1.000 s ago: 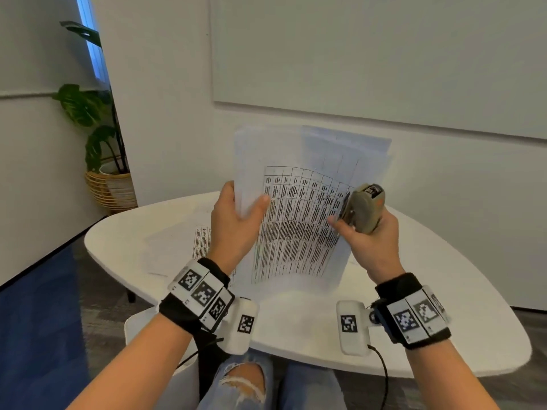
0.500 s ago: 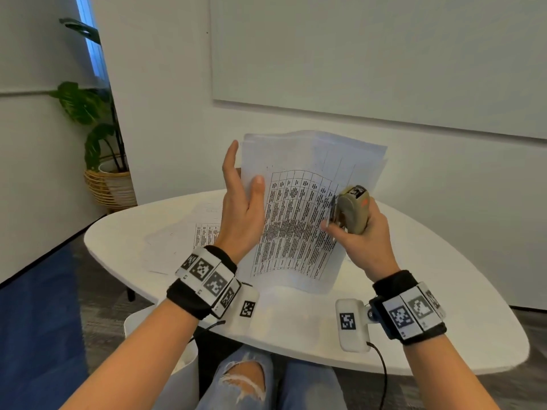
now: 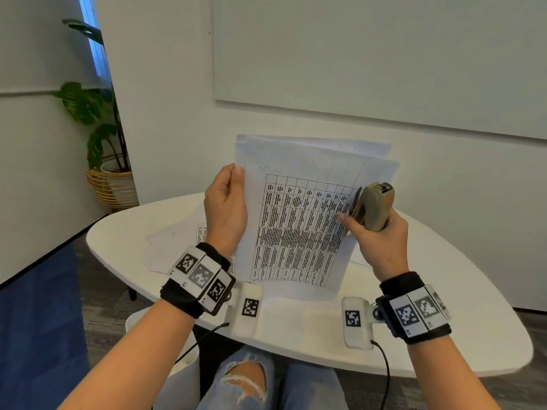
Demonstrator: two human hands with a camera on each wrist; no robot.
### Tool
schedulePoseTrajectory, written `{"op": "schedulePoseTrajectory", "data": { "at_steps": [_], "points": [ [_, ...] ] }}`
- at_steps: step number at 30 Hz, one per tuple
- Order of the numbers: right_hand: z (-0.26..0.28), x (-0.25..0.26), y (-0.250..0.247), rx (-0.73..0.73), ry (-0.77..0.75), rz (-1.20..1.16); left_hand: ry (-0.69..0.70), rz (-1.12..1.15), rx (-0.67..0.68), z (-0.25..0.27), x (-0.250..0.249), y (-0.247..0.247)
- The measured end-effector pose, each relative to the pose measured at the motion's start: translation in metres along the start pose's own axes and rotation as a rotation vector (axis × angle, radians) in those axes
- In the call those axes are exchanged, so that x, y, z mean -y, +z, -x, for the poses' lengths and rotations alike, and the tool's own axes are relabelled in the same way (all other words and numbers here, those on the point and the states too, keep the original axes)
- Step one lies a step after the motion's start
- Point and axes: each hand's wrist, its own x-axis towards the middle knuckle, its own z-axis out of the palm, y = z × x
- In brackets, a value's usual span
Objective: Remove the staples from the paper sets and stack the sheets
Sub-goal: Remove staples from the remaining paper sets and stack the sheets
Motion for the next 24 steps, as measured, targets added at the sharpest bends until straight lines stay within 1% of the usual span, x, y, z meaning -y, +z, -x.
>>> {"op": "schedulePoseTrajectory", "data": {
  "at_steps": [3,8,9,12,14,17,19,22,23,24],
  "points": [
    [0.0007,-0.0017,-0.0001,0.010,-0.011,-0.009,-0.006,0.015,-0.025,0.0011,-0.0013,0.0023],
    [0.0015,-0.0018,-0.0011,0.058,-0.019,0.017,-0.058,0.086,-0.069,0.0005,-0.0027,0.0020],
    [0.0018,-0.0022,-0.0010,0.059,-0.019,0.019,-0.053,0.093,-0.080,0.0003,-0.0023,0.0011],
    [0.0029,-0.0029,-0.0001,0.049,-0.024,0.022,0.028,0.060,-0.096,-0.0009,-0.0021,-0.0008],
    [0.0031,-0.0032,0.0006,0.042,-0.028,0.004,0.039,0.025,-0.068,-0.0009,-0.0036,0.0000],
    [0.0033,-0.0042,0.0015,0.042,-0.011,-0.019,0.009,-0.024,-0.029,-0.0002,-0.0040,0.0015],
    [0.0035,-0.0049,0.0024,0.039,-0.008,-0.013,-0.022,-0.032,-0.027,0.0010,-0.0040,0.0019],
    [0.0034,-0.0050,0.0033,0.042,0.001,-0.013,-0.101,0.054,0.025,0.0044,-0.0039,0.0015],
    [0.0034,-0.0046,0.0035,0.042,0.002,-0.015,-0.088,0.087,0.053,0.0064,-0.0035,0.0013],
    [0.0033,-0.0039,0.0037,0.039,0.006,-0.016,-0.045,0.109,0.085,0.0089,-0.0034,0.0012]
  ]
}}
